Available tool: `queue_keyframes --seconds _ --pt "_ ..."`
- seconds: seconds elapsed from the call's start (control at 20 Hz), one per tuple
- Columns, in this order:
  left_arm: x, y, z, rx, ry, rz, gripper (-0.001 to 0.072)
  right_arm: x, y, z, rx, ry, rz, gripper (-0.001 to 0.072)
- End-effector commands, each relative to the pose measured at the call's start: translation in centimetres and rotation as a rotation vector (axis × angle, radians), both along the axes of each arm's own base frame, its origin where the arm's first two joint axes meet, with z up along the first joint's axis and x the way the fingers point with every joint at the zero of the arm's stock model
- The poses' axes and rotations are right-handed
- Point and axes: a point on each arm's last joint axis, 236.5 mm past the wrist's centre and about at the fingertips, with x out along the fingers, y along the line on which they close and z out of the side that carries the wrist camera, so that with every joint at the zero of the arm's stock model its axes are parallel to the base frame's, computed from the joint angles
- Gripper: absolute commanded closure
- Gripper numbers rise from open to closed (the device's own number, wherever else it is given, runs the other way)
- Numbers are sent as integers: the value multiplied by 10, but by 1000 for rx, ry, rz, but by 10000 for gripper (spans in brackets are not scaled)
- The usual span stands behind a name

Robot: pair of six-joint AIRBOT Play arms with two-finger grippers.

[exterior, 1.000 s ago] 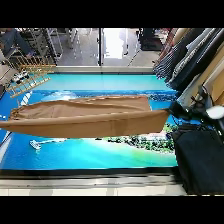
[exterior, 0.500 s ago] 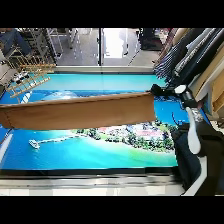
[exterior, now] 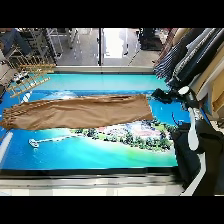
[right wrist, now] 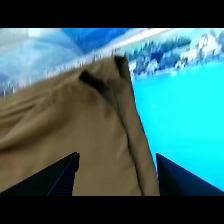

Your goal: Fold the clothes and pants, and hang the long-sleeved shirts on hangers.

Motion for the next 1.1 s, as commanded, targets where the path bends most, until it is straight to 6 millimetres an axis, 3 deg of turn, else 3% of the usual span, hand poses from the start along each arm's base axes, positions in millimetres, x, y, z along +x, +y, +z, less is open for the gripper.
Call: queue_keyframes --seconds 0.0,0.1,0.2,0.3,0.35,0.4,0.5,0.65,0.85,0.9,0.95,1.05 --pt "-89 -10 -37 6 392 -134 64 -90 7 -11 84 274 143 165" --pt "-142 -25 -60 -65 629 -170 65 -139 23 -22 137 385 166 165" --pt "-153 -46 -72 -150 663 -204 64 -175 41 -33 201 436 138 164" --pt "-147 -61 -81 -211 638 -207 64 -191 55 -42 266 434 94 157" --pt "-145 -62 -85 -209 632 -205 64 -190 64 -43 320 420 72 112" --pt "-141 -63 -88 -200 625 -201 65 -185 73 -43 372 397 53 111" --pt "-128 -59 -93 -180 591 -154 64 -165 80 -45 390 334 -15 64" --pt "-97 -52 -93 -149 497 -82 64 -132 86 -48 341 241 -108 65" --pt "-57 -68 -105 -197 388 -60 64 -113 96 -65 331 216 -184 76" --pt "-50 -74 -113 -222 383 -46 66 -108 99 -68 330 205 -198 117" --pt "-47 -79 -123 -247 388 -34 196 -103 103 -69 328 187 -212 249" --pt "-42 -91 -136 -258 400 -65 686 -93 106 -68 306 145 -235 379"
